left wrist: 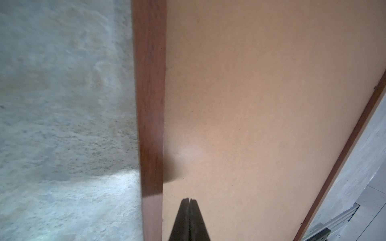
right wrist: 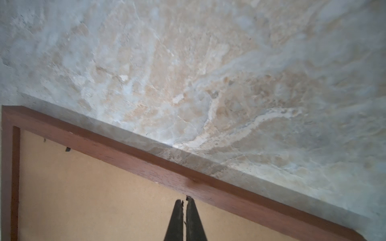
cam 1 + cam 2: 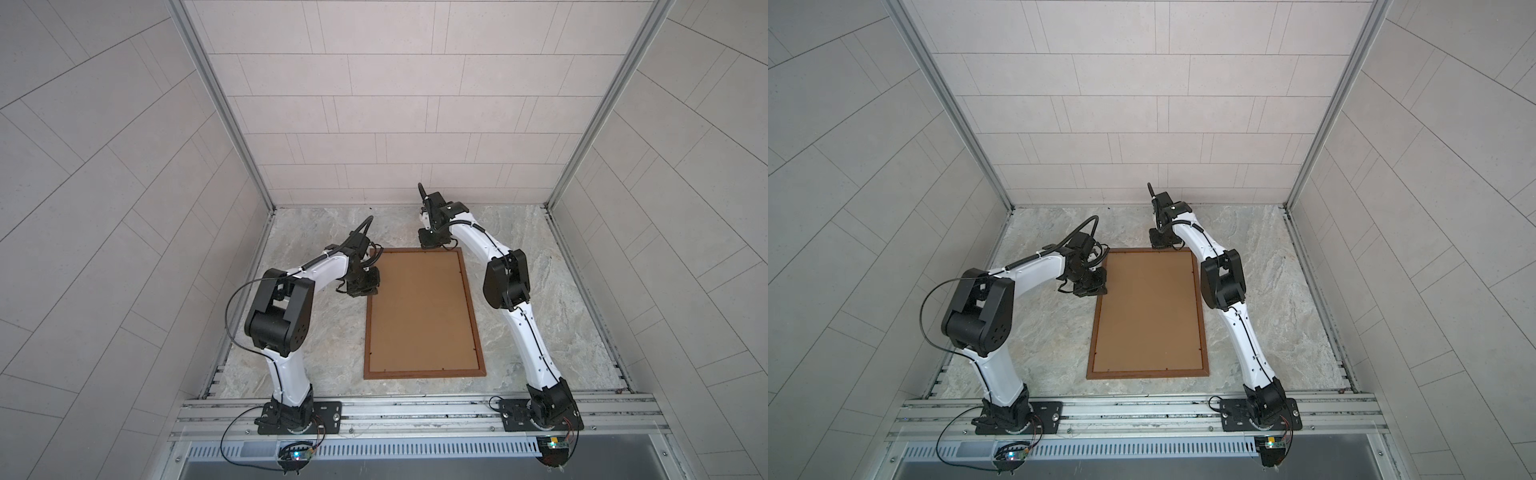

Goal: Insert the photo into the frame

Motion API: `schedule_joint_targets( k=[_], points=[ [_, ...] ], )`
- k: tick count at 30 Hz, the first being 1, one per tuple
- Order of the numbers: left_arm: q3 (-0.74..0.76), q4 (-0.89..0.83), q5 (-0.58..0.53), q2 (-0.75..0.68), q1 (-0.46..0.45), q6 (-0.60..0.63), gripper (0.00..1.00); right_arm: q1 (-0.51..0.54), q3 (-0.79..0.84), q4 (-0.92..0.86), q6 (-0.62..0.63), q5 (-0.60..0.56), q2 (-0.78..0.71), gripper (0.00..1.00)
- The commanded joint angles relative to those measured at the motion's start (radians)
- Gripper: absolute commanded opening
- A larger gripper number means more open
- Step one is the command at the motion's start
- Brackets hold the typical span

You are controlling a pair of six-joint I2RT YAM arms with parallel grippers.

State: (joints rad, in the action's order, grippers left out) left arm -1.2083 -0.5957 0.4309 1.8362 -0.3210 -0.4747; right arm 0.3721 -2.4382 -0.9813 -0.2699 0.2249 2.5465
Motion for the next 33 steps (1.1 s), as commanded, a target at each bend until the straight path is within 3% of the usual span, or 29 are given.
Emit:
schedule_joint_targets(
  k=[1,13,19,24,29,33],
  points=[
    [0.006,-0.009,0.015,-0.001,0.003,0.007,0.00,-0.004,-0.006,0.009,-0.016,-0.020,-0.046,0.00],
    [-0.008,-0.007,0.028,0.022,0.006,0.008,0.00,-0.005,-0.016,-0.004,-0.022,-0.019,-0.018,0.00],
    [-0.025,-0.017,0.053,-0.001,0.093,0.014,0.00,-0.048,0.044,-0.066,-0.025,0.024,-0.125,0.00],
    [-0.077,-0.095,-0.048,0.000,0.145,0.045,0.00,-0.087,0.419,0.068,-0.042,0.061,-0.359,0.02],
    [-0.105,-0.125,-0.127,0.022,0.153,0.062,0.11,-0.139,0.802,0.207,-0.085,0.118,-0.605,0.22],
    [-0.106,-0.152,-0.151,0.048,0.153,0.082,0.17,-0.153,1.019,0.247,-0.080,0.134,-0.746,0.35]
  ],
)
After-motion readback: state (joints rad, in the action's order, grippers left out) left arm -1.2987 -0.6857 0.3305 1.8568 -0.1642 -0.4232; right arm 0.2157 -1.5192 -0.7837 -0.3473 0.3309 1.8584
